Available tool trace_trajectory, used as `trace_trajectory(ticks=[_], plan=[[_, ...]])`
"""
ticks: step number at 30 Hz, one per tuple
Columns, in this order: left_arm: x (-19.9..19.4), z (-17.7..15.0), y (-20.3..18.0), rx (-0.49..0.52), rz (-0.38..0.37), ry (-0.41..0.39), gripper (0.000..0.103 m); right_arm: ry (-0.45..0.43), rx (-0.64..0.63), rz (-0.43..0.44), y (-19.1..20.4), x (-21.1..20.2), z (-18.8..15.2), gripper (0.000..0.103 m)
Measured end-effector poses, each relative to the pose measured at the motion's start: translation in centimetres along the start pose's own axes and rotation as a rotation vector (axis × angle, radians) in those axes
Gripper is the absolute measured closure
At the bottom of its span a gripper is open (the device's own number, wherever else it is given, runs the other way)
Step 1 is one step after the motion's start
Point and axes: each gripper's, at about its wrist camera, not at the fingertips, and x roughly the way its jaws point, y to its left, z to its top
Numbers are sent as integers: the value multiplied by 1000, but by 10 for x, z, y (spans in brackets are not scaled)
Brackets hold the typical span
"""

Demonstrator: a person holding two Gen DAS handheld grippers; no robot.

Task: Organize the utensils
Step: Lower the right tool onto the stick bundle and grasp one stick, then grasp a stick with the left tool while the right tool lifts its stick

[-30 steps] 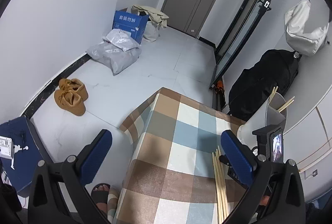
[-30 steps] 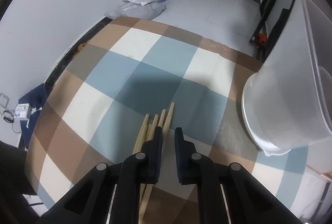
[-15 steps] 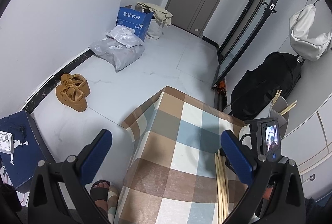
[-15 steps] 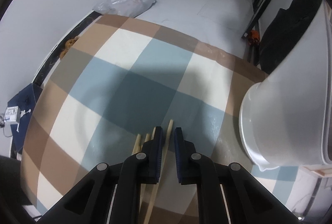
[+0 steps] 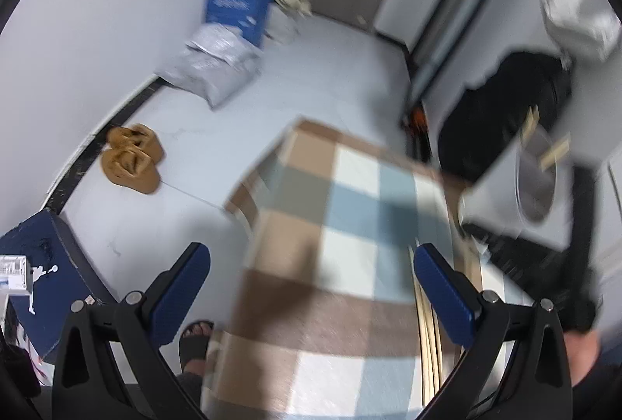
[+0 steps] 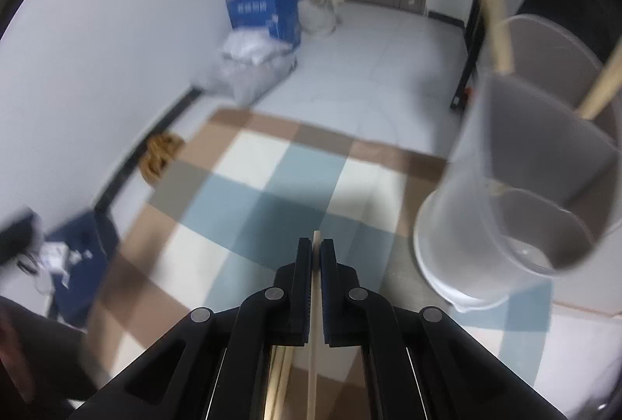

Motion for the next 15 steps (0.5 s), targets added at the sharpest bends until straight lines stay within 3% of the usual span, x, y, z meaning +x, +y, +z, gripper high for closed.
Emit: trace_trajectory(ticks=[5,9,15], plan=[[35,-21,-38,114,-13,158,1,-85,148,96,-34,-40,-12,100],[50,-33,-58,176,-2,229,1,-141,255,161,-58,-64,-21,100],[62,-44,-67,215,39,300,1,-195,333,190,-88,-81,-37,100]])
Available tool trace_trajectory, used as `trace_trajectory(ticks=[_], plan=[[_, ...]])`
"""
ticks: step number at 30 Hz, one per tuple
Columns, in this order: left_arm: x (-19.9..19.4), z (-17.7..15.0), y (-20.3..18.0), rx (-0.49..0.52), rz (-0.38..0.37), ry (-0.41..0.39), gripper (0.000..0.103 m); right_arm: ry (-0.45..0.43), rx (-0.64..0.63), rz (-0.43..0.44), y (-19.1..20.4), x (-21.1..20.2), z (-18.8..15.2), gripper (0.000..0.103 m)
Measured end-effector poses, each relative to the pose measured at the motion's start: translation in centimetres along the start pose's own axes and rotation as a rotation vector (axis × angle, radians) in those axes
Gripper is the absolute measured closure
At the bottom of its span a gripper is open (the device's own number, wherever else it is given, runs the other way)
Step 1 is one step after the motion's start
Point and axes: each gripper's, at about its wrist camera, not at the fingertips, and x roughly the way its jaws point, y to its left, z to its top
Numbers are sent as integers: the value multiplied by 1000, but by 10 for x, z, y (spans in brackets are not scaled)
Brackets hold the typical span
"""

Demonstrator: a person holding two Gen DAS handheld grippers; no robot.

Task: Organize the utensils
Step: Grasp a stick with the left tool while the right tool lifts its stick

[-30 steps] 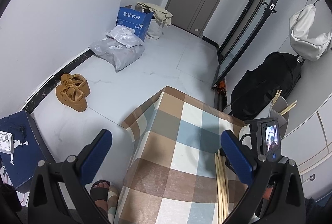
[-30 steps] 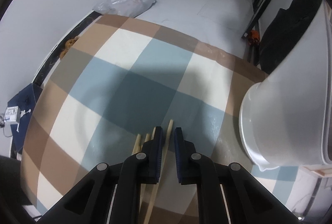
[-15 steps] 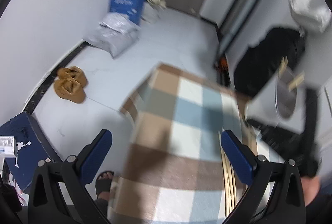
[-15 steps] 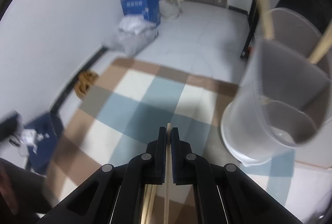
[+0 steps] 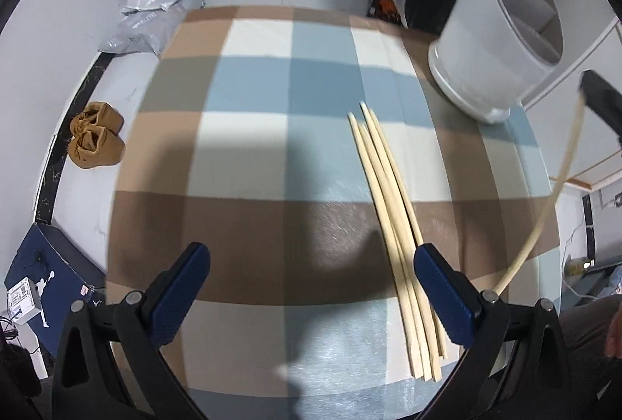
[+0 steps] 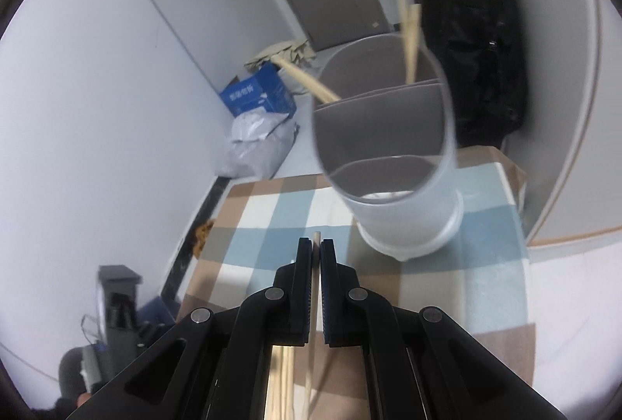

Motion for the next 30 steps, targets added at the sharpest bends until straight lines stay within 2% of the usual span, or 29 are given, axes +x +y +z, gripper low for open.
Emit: trace_trajectory(ticks=[8,15,23,30], plan=[[14,-2,-4,-4,86,65,1,-43,83,18,-33,-23,-6,100],[19,3,-12,5,148,63,1,-85,98,18,-41,-36,-6,100],[25,12,-12,-19,166,75,1,-127,82,17,-43,-50,-4,100],[34,35,-19,30,192,59,6,-109,95,23,-48,-46,-3,100]])
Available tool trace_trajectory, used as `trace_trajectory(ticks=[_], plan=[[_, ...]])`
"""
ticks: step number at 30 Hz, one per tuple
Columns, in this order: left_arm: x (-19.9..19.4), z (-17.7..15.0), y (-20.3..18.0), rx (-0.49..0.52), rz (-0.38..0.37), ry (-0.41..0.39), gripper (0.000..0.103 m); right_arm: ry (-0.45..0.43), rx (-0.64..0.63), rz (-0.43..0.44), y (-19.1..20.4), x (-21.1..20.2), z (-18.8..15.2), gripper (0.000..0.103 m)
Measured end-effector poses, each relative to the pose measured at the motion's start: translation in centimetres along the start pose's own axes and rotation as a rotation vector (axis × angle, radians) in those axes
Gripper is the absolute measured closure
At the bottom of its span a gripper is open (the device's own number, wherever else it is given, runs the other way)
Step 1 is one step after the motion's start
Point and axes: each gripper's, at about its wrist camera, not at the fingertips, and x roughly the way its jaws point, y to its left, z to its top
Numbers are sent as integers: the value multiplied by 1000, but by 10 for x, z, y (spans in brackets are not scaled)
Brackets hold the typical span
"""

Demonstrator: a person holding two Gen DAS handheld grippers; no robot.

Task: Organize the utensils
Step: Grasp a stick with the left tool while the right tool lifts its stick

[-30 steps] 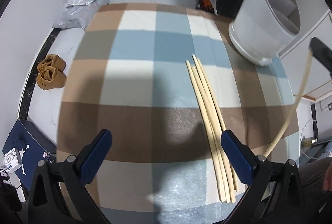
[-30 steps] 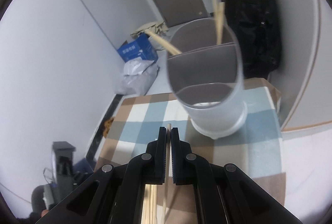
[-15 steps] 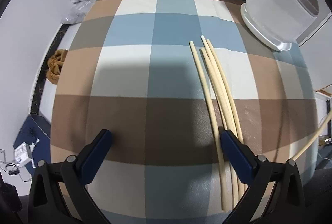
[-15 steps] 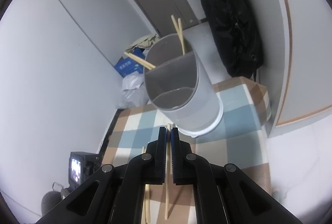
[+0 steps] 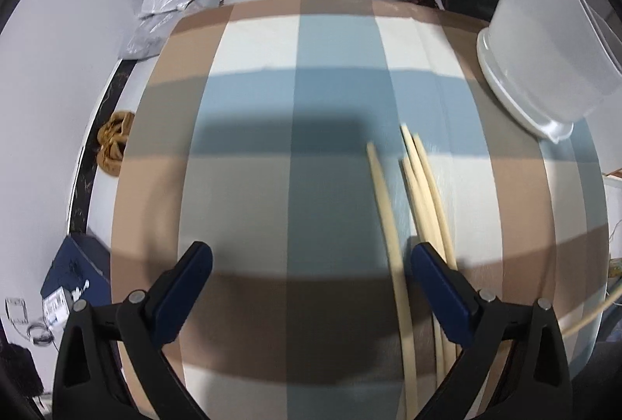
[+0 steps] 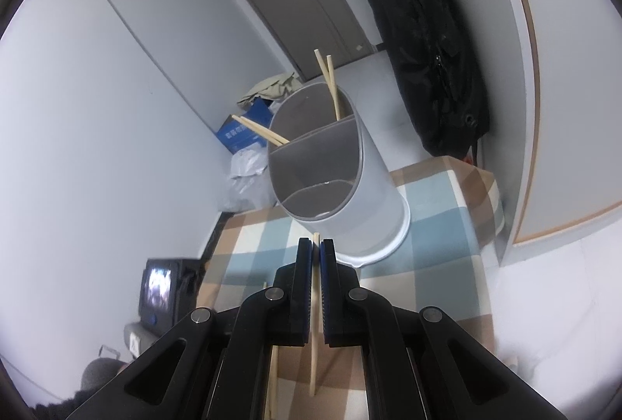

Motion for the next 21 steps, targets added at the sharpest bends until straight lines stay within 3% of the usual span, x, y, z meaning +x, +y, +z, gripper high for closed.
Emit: trace_trajectory(ticks=[5,7,9,12,14,21], plan=[[2,11,-2,-3,-44,14,24,-6,-13,-10,-2,1,3,100],[-2,12,-8,22,-54,19,36,-3,-9,-10,-3,3,4,100],[-7,12,-14,49,-61,21,65,-2,-3,-5,-4,4,6,100],[-8,14,-19,75,-77,32,91,-10,-9,-5,-3,4,8,100],[-7,14,-20,73,-97,38,100,-15,-16,-4,-1,4,9,100],[-11,8,1,4,-182,3,102,-25,-33,-15,2,4,8,100]])
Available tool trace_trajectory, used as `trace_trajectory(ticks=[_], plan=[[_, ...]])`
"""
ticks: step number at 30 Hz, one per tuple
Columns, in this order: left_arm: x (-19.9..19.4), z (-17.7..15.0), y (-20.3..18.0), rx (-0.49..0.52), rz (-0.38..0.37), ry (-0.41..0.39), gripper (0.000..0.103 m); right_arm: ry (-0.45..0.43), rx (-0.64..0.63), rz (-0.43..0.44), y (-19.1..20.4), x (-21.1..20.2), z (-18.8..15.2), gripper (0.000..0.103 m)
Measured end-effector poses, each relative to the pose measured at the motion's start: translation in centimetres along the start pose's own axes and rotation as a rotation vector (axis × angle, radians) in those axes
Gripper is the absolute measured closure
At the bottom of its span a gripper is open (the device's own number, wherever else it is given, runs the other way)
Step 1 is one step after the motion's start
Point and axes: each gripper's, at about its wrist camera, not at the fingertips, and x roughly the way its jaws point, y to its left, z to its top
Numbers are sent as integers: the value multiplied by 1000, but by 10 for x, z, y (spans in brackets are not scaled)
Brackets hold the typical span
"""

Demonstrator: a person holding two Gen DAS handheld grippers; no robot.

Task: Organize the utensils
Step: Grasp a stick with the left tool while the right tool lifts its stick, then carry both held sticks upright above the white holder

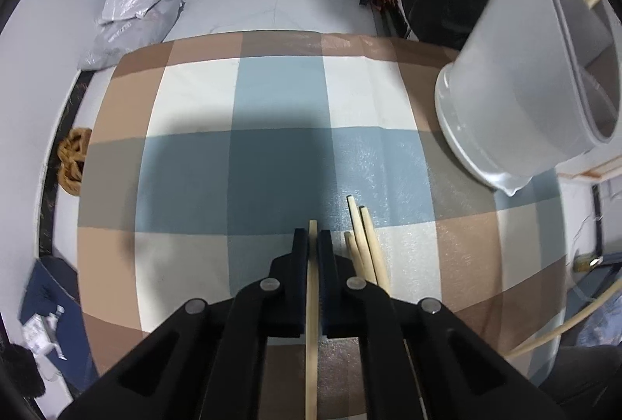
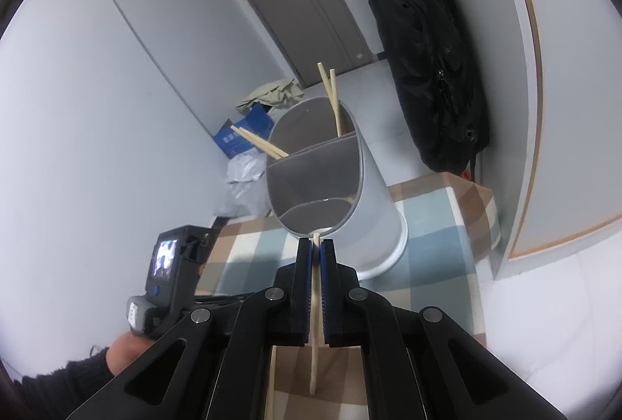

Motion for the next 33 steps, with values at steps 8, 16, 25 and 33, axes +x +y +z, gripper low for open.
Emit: trace_trajectory(ticks=[8,16,25,33], plan=[[-72,-27,-7,18,-79,-256,102,-29,-54,-6,15,-5,-1,100],[-125,-70,-29,102,-99,-502,102,-59,-156,-10,40,-12,-13,100],[-144,-75,-30,139,-134,-606,102,-95,-223,-25,58,-18,-25,100],[-150,-77,-29,157,-124,-621,102,-111,-245,-34,67,-21,-30,100]])
